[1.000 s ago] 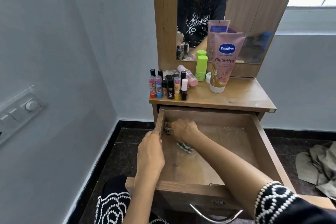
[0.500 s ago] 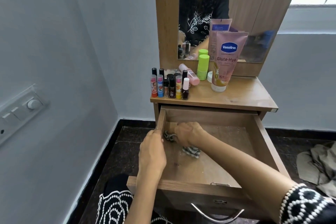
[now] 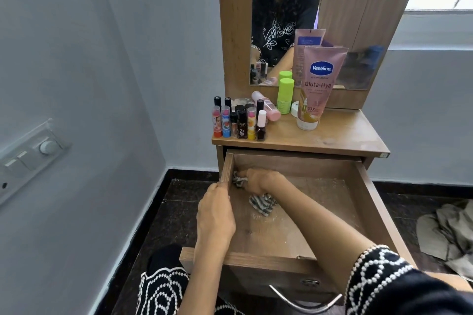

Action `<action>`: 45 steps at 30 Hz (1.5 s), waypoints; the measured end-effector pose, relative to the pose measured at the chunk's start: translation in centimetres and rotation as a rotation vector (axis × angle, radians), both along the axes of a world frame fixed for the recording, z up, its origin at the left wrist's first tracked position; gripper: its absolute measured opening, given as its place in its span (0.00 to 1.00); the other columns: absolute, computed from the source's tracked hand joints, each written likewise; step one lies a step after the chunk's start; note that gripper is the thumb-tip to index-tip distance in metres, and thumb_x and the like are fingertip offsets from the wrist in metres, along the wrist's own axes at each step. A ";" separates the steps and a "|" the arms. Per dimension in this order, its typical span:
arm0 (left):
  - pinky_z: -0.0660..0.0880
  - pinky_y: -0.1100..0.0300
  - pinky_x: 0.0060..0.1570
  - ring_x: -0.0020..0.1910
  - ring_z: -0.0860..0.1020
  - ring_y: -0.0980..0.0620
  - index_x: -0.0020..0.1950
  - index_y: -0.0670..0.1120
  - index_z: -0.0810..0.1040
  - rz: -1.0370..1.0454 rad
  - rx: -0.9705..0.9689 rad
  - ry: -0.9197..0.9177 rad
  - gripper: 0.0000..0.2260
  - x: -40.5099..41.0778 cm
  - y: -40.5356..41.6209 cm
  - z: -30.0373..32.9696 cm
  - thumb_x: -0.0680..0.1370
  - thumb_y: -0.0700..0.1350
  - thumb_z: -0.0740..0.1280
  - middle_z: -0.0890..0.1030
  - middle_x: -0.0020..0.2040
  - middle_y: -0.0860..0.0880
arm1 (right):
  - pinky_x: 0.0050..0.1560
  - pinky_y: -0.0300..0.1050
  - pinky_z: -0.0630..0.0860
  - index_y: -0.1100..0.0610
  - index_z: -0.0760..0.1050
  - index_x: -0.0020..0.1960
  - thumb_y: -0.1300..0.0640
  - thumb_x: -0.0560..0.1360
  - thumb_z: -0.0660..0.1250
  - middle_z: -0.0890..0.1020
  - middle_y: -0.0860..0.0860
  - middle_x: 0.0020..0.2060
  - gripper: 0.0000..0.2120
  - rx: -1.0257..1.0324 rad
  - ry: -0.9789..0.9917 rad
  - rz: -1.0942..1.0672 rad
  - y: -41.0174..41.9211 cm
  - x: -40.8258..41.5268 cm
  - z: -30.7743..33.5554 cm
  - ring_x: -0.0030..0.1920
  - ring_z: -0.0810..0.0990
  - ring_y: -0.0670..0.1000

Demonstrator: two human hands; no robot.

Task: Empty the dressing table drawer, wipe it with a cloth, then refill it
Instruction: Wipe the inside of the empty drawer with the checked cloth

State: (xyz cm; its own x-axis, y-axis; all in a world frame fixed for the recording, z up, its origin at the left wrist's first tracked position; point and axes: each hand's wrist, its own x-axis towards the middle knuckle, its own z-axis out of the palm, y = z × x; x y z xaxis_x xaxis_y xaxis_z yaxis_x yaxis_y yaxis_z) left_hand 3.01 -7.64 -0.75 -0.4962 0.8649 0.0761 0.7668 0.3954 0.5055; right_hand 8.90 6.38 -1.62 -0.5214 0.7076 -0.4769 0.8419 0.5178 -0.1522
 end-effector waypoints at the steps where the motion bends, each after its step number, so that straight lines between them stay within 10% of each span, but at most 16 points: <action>1: 0.71 0.56 0.57 0.61 0.74 0.46 0.70 0.44 0.68 -0.001 -0.001 0.000 0.17 0.0 0.0 0.0 0.81 0.39 0.55 0.73 0.64 0.46 | 0.68 0.51 0.66 0.48 0.59 0.75 0.55 0.79 0.58 0.68 0.54 0.71 0.25 0.006 -0.029 0.051 -0.2 0.2 0.5 0.69 0.68 0.57; 8: 0.71 0.56 0.58 0.62 0.74 0.46 0.69 0.43 0.69 -0.004 -0.005 0.003 0.17 -0.1 0.1 0.0 0.81 0.38 0.55 0.73 0.64 0.46 | 0.48 0.45 0.73 0.58 0.75 0.57 0.55 0.79 0.58 0.78 0.53 0.53 0.11 0.212 -0.119 0.279 -3.8 2.2 1.1 0.48 0.75 0.51; 22: 0.72 0.56 0.56 0.60 0.75 0.47 0.70 0.45 0.68 -0.003 0.015 0.019 0.17 0.1 0.0 0.0 0.81 0.39 0.55 0.74 0.62 0.46 | 0.64 0.53 0.69 0.45 0.59 0.75 0.55 0.80 0.58 0.68 0.52 0.71 0.24 0.170 -0.070 0.002 -0.6 -0.5 -0.7 0.69 0.69 0.56; 35: 0.73 0.54 0.53 0.57 0.76 0.46 0.68 0.45 0.70 -0.007 0.027 0.025 0.16 -0.1 0.2 -0.2 0.81 0.39 0.56 0.76 0.58 0.47 | 0.50 0.48 0.70 0.49 0.68 0.69 0.54 0.80 0.56 0.77 0.53 0.61 0.18 0.337 -0.115 0.062 -1.9 -0.2 -1.0 0.60 0.76 0.55; 45: 0.73 0.55 0.52 0.56 0.76 0.45 0.68 0.46 0.70 -0.004 0.002 0.034 0.17 -0.2 0.4 -0.5 0.80 0.38 0.56 0.75 0.59 0.47 | 0.66 0.54 0.65 0.48 0.59 0.75 0.53 0.80 0.54 0.66 0.52 0.72 0.23 0.123 -0.103 -0.056 -0.5 -0.9 -0.4 0.71 0.66 0.56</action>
